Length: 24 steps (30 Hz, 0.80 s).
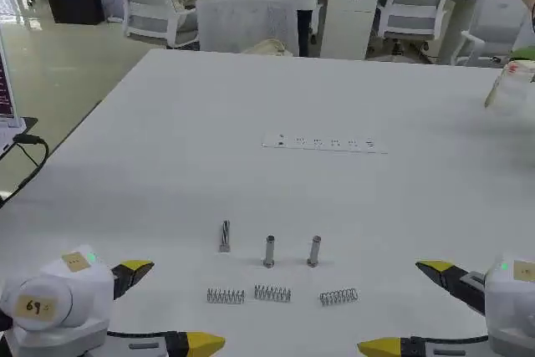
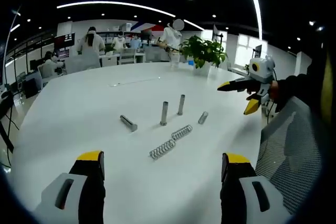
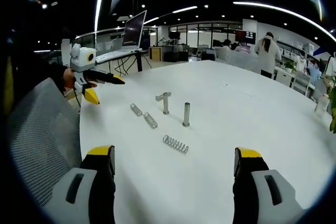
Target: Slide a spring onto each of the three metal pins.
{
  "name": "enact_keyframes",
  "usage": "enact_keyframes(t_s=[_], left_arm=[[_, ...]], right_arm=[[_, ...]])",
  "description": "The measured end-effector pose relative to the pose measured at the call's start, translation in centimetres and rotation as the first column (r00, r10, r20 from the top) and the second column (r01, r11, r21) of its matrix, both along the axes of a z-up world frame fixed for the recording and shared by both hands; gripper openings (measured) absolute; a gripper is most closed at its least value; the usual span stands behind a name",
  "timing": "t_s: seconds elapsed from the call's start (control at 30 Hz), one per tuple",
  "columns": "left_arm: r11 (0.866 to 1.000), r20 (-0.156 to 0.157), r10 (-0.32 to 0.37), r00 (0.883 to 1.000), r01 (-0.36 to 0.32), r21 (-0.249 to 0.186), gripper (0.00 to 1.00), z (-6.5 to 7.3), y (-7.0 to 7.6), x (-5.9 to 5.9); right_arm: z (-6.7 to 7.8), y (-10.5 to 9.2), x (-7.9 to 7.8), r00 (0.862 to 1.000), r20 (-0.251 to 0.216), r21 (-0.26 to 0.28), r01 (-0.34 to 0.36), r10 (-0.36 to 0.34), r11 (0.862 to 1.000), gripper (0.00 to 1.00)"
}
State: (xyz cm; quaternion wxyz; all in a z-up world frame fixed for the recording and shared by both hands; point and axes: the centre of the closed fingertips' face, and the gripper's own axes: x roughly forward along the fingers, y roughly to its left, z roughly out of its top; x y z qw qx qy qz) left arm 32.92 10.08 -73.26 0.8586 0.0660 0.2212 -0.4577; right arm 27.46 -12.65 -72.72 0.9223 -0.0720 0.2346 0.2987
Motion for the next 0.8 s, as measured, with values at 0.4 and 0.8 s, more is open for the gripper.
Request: enact_keyframes(t_s=[0.4, 0.8], left_arm=[[1.0, 0.001, 0.003, 1.0, -0.003, -0.005, 0.87, 0.04, 0.03, 0.16], [1.0, 0.002, 0.005, 1.0, -0.005, -0.007, 0.86, 0.04, 0.12, 0.2]], right_arm=[[0.02, -0.11, 0.05, 1.0, 0.0, 0.002, 0.007, -0.007, 1.0, 0.92], [0.1, -0.05, 0.06, 1.0, 0.002, 0.001, 0.008, -0.008, 1.0, 0.91]])
